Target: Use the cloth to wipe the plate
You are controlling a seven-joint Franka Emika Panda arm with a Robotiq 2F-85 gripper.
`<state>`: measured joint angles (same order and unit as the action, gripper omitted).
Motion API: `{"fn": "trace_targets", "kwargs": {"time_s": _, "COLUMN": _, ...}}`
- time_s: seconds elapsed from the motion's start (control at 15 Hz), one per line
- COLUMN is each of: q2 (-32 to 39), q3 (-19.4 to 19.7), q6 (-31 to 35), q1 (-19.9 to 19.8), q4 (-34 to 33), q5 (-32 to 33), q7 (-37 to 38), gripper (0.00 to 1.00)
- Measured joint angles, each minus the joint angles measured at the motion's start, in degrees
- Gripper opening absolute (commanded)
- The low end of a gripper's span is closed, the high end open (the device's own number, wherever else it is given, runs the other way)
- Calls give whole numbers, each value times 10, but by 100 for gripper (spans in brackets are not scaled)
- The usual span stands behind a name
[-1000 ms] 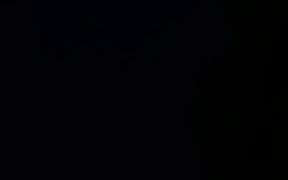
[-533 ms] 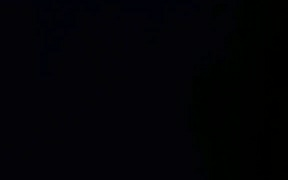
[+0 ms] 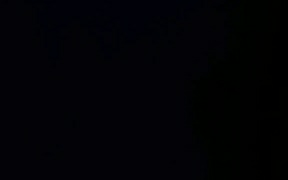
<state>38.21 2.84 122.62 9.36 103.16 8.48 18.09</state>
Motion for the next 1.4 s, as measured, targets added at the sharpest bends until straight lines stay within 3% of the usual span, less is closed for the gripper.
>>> {"fn": "trace_targets", "kwargs": {"time_s": 0.47, "q2": 3, "q3": 12, "q6": -7, "q1": 7, "q4": 0, "q5": 34, "q7": 42, "gripper": 2}}
{"fn": "trace_targets", "kwargs": {"time_s": 1.4, "q2": 42, "q3": 70, "q6": 0, "q1": 79, "q4": -27, "q5": 180, "q7": 264, "gripper": 2}}
